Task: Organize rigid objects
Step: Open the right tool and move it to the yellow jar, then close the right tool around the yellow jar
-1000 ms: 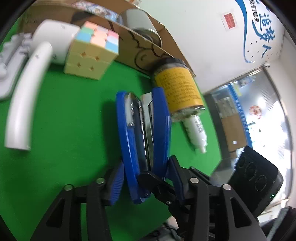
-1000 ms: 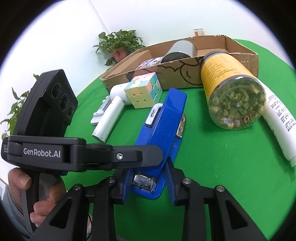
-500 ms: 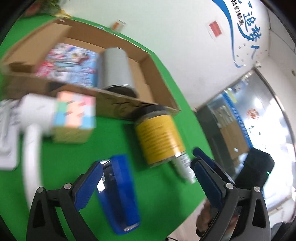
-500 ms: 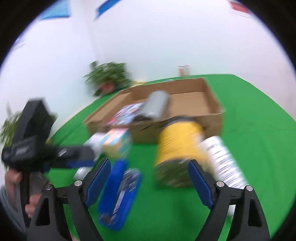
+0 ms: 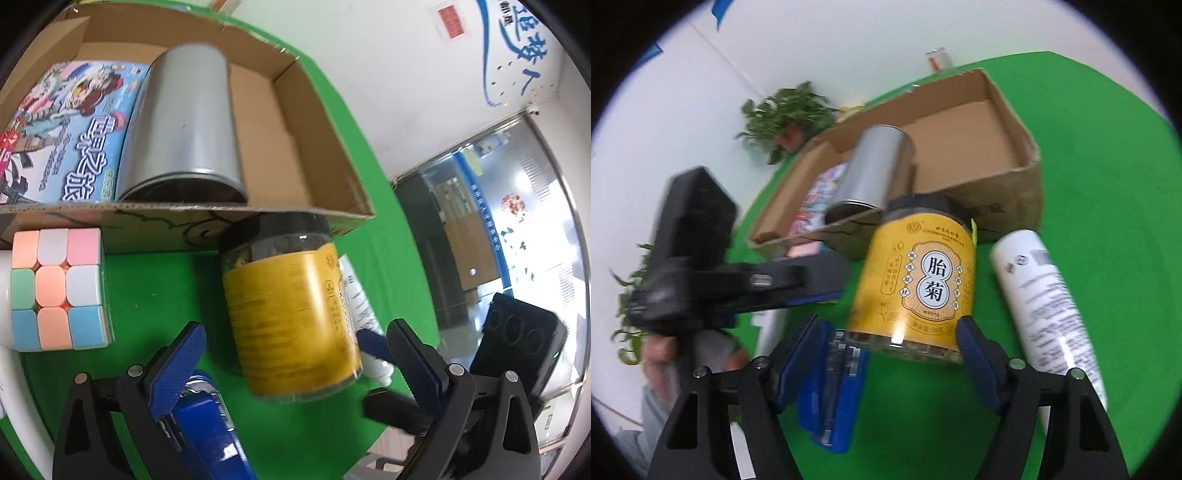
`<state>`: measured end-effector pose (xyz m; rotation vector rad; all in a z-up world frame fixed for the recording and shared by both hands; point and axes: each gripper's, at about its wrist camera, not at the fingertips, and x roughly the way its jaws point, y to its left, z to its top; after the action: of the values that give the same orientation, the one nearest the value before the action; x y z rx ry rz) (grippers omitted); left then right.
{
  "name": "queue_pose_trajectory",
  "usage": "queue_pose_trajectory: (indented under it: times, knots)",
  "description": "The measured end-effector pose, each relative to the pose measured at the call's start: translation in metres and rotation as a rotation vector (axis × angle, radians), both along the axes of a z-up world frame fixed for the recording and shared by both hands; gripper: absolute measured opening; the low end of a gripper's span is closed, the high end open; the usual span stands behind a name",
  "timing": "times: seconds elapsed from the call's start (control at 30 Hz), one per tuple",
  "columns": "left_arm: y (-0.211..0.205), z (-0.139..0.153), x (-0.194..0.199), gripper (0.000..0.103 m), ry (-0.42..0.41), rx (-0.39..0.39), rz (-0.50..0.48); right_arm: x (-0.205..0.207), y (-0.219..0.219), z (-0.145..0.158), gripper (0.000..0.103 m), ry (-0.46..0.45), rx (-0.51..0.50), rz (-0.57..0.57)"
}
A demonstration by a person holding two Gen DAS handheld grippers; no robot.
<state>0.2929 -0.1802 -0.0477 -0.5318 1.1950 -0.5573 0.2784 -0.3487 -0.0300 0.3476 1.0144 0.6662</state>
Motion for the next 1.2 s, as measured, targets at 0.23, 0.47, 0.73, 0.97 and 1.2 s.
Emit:
queue_pose_trajectory:
  times: [0.23,0.47,0.73,0.97,1.2]
  knots:
    - [-0.013,-0.019,0.018,0.088,0.074,0.002,-0.001,0.023,0.001,-0.025,0.074,0.144,0.032,0.008]
    - [-0.017,-0.029,0.024,0.082,0.092,0.014,-0.002,0.018,0.02,-0.025,0.075,0.138,0.005,0.062]
    - [-0.024,0.026,0.005,0.081,-0.04,0.032,0.009,0.007,0.02,0.019,0.073,0.0,-0.044,0.06]
    - [-0.037,0.084,0.033,0.081,-0.141,0.029,0.017,0.03,0.013,0.073,0.073,-0.133,-0.07,0.081]
    - [-0.04,0.114,0.081,0.081,-0.154,0.068,0.01,0.075,0.012,0.086,0.072,-0.133,-0.073,0.089]
